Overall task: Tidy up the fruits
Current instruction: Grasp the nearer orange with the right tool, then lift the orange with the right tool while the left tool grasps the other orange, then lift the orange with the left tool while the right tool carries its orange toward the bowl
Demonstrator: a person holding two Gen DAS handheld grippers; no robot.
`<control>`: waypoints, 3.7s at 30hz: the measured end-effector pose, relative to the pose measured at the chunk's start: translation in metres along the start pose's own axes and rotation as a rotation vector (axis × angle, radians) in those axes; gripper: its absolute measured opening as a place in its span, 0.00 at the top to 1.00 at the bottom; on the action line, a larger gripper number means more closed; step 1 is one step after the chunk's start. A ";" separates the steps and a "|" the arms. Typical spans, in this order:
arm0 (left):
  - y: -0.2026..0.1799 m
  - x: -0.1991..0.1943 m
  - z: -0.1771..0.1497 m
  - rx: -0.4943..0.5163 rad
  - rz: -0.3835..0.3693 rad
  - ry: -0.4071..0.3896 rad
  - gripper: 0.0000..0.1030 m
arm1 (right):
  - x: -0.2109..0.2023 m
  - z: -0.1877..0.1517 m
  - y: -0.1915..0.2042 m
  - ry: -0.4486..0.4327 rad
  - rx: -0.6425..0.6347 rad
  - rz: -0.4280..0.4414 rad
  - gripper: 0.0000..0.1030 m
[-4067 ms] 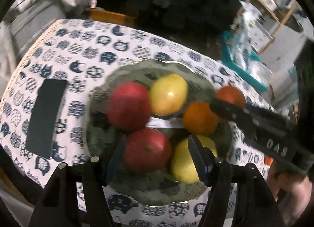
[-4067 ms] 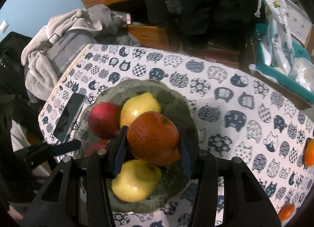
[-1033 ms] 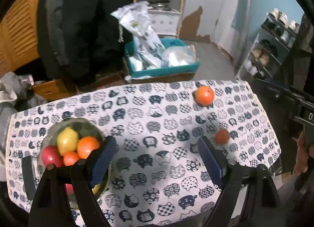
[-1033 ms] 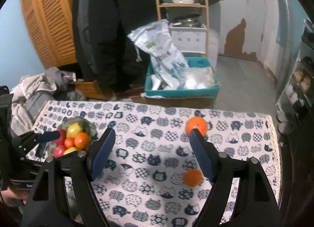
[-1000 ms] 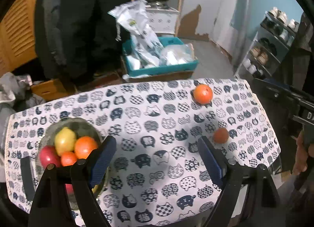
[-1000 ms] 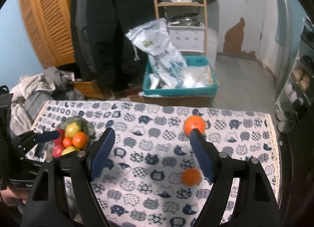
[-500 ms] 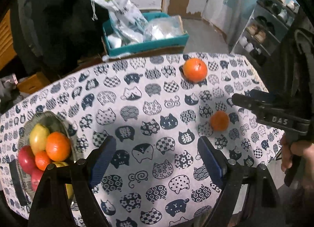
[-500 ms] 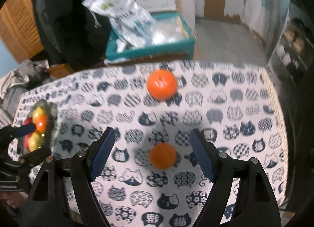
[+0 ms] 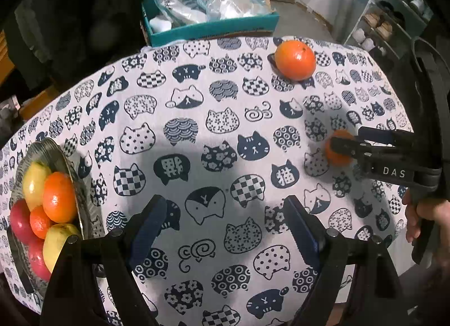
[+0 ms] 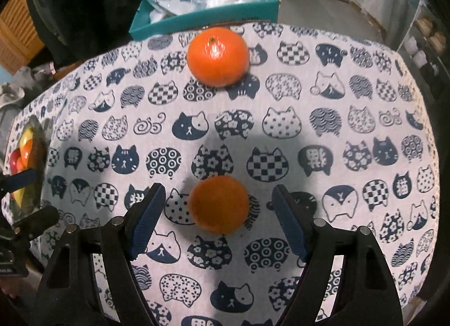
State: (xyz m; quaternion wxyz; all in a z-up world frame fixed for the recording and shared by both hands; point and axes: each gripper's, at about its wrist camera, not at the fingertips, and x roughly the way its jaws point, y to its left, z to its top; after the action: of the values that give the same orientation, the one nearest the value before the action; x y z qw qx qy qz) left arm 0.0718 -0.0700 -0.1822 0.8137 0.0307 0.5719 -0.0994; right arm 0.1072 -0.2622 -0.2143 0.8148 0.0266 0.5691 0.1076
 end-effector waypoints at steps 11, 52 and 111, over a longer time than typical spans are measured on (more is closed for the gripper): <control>0.000 0.016 0.002 -0.021 -0.019 0.034 0.16 | 0.024 -0.004 0.000 0.068 -0.007 0.012 0.48; -0.103 0.082 0.164 0.081 -0.109 0.000 0.16 | -0.019 0.107 -0.096 -0.053 -0.003 -0.054 0.52; -0.080 -0.074 0.104 0.119 -0.153 -0.248 0.32 | -0.143 0.083 -0.015 -0.303 -0.072 0.019 0.52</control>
State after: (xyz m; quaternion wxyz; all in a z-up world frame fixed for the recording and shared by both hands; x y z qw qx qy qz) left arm 0.1283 -0.1563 -0.0721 0.8649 0.0225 0.4608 -0.1979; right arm 0.1394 -0.3001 -0.0557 0.8907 0.0188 0.4350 0.1306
